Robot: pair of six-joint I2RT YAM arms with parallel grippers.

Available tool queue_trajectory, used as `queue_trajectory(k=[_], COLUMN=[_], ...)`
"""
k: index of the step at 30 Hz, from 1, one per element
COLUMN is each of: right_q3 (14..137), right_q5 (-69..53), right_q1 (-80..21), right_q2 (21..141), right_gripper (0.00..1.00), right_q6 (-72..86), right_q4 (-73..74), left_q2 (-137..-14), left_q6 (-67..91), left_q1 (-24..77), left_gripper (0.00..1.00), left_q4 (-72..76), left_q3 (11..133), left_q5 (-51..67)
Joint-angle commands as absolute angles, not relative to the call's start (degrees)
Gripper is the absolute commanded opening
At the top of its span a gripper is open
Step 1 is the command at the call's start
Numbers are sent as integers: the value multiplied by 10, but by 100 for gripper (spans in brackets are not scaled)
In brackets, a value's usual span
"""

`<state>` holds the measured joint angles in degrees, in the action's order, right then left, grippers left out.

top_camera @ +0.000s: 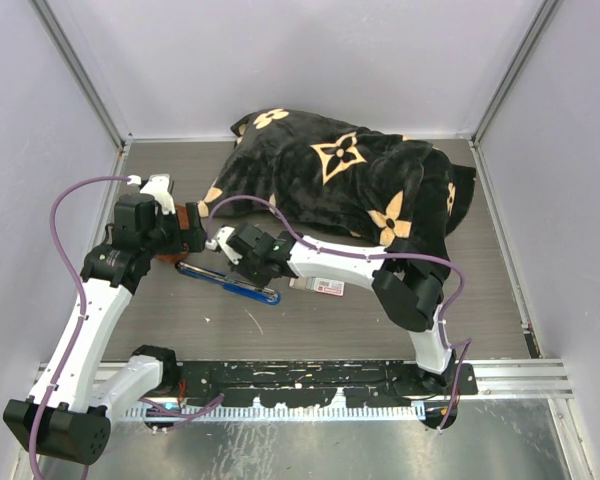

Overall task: Load the staples into the stapler
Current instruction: Pick up the stapler.

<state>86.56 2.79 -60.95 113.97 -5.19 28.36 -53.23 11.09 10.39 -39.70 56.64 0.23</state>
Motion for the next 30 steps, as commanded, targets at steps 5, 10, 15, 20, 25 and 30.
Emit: queue_trajectory(k=[5,10,15,20,25,30], right_q3=[865,828,740,668,643,628], right_q5=[53,81,104,137,184,235], right_q1=[-601,-598,-599,-602,-613,-635], right_q2=[1068,1029,977,939,930,937], right_gripper=[16,16,16,16,16,16], right_q6=[-35,-25,6,41,74,101], right_q4=[267,282,307,320,334,342], left_q2=[-522,-520,-521,-522,-523,-524], left_q6=[110,111,112,113,113,114], left_q1=[103,102,103,103,103,103], left_gripper=[98,98,98,98,98,98], left_q4=[-380,-380,-379,-378,-378,-378], left_q3=[567,566,566,565,565,565], left_q5=[5,6,8,13,13,14])
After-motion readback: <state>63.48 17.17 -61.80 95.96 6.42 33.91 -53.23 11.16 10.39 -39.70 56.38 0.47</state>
